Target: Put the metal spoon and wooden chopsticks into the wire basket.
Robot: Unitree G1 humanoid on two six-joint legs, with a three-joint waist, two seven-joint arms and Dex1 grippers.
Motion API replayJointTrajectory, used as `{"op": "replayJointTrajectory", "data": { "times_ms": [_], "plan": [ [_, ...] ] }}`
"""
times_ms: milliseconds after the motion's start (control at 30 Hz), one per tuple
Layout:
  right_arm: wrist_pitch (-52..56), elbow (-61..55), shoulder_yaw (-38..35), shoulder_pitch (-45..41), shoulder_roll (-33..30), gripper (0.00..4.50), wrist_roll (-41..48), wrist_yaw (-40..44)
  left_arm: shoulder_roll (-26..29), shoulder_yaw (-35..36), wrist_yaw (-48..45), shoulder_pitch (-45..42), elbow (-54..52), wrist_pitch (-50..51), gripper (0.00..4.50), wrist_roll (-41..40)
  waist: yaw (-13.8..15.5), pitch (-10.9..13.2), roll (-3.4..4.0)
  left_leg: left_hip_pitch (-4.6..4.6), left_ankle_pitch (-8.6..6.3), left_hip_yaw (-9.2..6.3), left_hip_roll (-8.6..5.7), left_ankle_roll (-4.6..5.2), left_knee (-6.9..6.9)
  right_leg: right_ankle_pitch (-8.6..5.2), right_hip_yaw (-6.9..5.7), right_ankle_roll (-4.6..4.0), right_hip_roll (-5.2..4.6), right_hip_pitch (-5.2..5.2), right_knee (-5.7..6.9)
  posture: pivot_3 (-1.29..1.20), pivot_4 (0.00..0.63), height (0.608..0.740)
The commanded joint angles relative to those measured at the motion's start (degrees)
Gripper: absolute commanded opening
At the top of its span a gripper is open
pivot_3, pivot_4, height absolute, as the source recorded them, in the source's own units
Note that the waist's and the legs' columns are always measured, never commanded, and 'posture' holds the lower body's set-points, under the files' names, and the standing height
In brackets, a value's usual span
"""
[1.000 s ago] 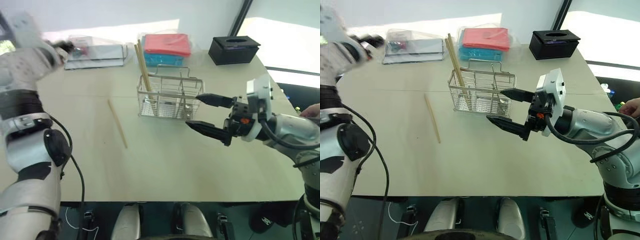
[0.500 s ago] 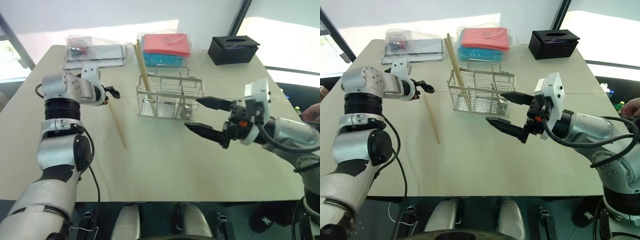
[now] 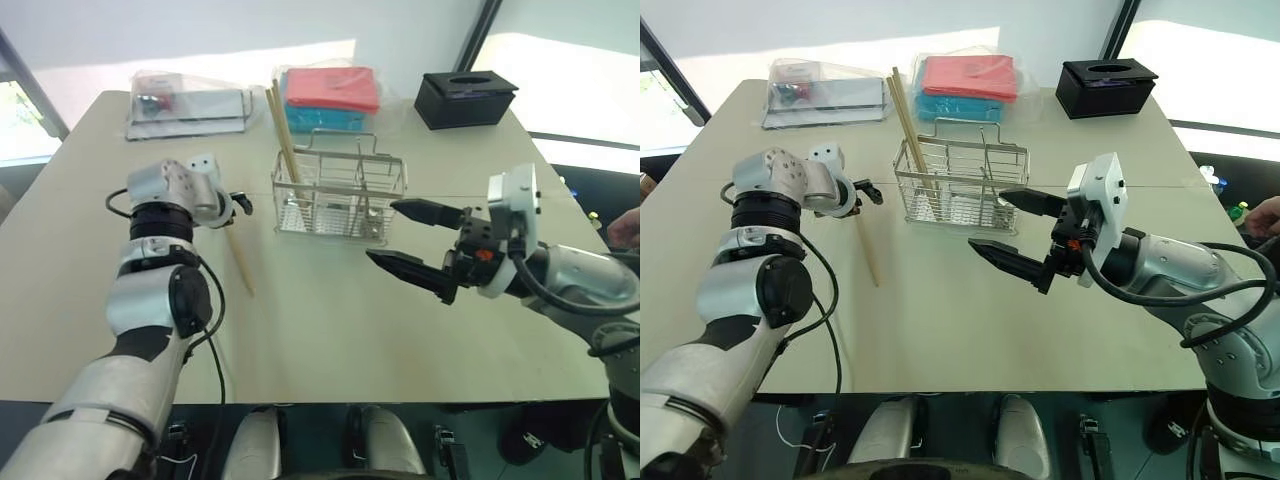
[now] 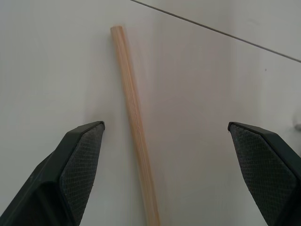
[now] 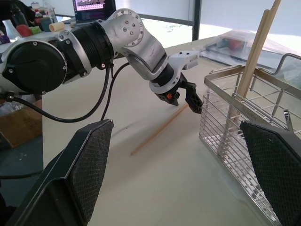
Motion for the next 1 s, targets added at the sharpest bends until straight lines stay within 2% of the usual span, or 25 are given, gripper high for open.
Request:
{"op": "replayJointTrajectory", "data": {
  "times_ms": [33, 133, 233, 333, 400, 467, 633, 800, 933, 1000],
  "plan": [
    [-0.60, -1.54, -2.60, 0.05, -0.90, 4.50, 1.13, -0.37, 0.04, 1.47, 2.47, -1.83, 1.91, -2.91, 4.45, 0.06, 0.00, 0.00, 0.00, 0.00, 0.00, 0.00, 0.00, 0.00, 0.00, 0.00, 0.00, 0.00, 0.00, 0.00, 0.00, 0.00, 0.150, 0.703],
    [-0.74, -1.63, -2.75, 0.58, -1.03, 4.50, 1.33, -0.54, -0.26, 2.81, 4.40, -1.99, 4.76, -4.99, 4.45, -0.47, 0.00, -0.03, 0.04, 0.02, 0.00, 0.01, 0.00, 0.00, 0.00, 0.00, 0.00, 0.00, 0.00, 0.01, 0.01, 0.00, 0.150, 0.703],
    [-0.86, -1.70, -2.67, 0.84, -1.18, 4.50, 0.98, -0.42, 0.02, 3.90, 7.37, -2.35, 6.96, -7.88, 3.58, -0.43, -0.01, -0.04, 0.04, 0.05, 0.00, 0.01, 0.00, 0.00, 0.00, 0.00, 0.00, 0.00, 0.00, 0.03, 0.01, 0.00, 0.150, 0.703],
    [-0.83, -1.39, -2.83, 0.74, -1.18, 4.50, 1.08, -0.42, 0.35, 3.81, 8.08, -3.09, 8.35, -9.73, 2.16, -0.36, 0.01, -0.04, 0.05, 0.05, 0.00, 0.01, 0.00, 0.00, 0.00, 0.00, 0.00, 0.00, 0.00, 0.03, 0.02, 0.00, 0.150, 0.703],
    [-0.81, -1.33, -2.95, 0.72, -1.20, 4.50, 1.17, -0.41, 0.44, 3.77, 8.33, -3.46, 8.98, -10.25, 0.99, -0.52, 0.18, -0.05, 0.05, 0.05, 0.00, 0.01, 0.00, 0.00, 0.00, 0.00, 0.00, 0.00, 0.00, 0.04, 0.01, 0.00, 0.150, 0.703],
    [-0.84, -1.25, -2.93, 0.65, -1.17, 4.50, 1.11, -0.41, 0.50, 3.69, 8.42, -3.73, 9.47, -10.59, 0.02, -0.65, 0.40, -0.05, 0.04, 0.04, 0.00, 0.01, -0.01, -0.01, 0.02, 0.00, 0.00, 0.00, -0.02, 0.05, 0.00, 0.00, 0.150, 0.703],
    [-1.02, -0.98, -2.69, 0.50, -1.02, 4.50, 0.79, -0.22, 1.05, 2.32, 7.96, -3.92, 9.56, -11.66, 0.02, 0.35, 1.04, -0.05, 0.04, 0.03, 0.00, 0.02, -0.01, -0.01, 0.01, 0.00, 0.00, 0.00, -0.02, 0.02, -0.02, 0.00, 0.150, 0.703],
    [-0.59, -0.52, -2.79, 0.15, -1.50, 4.50, 1.09, 0.27, 4.44, 0.62, 1.83, -4.58, 5.88, -21.16, 0.02, 0.91, 1.19, -0.02, 0.01, -0.03, 0.00, 0.10, 0.01, -0.01, -0.01, 0.01, 0.00, -0.01, -0.01, -0.09, -0.02, 0.00, 0.150, 0.703],
    [0.20, -0.60, -2.70, -0.66, -1.70, 4.50, 2.37, -0.36, 8.78, -8.32, -16.20, -3.52, 1.31, -43.90, 0.02, 6.32, 1.35, -0.01, 0.01, -0.08, 0.01, 0.15, 0.02, -0.04, -0.06, 0.02, -0.01, -0.04, -0.01, -0.16, -0.04, 0.00, 0.150, 0.703],
    [0.28, -0.67, -2.91, -0.45, -1.89, 4.50, 2.75, -0.32, 10.21, -10.00, -20.35, -2.81, -0.35, -51.49, 0.02, 7.41, 1.45, -0.02, 0.02, -0.10, 0.00, 0.19, 0.02, -0.04, -0.07, 0.03, -0.01, -0.06, -0.02, -0.16, -0.11, 0.00, 0.150, 0.703]
  ]
}}
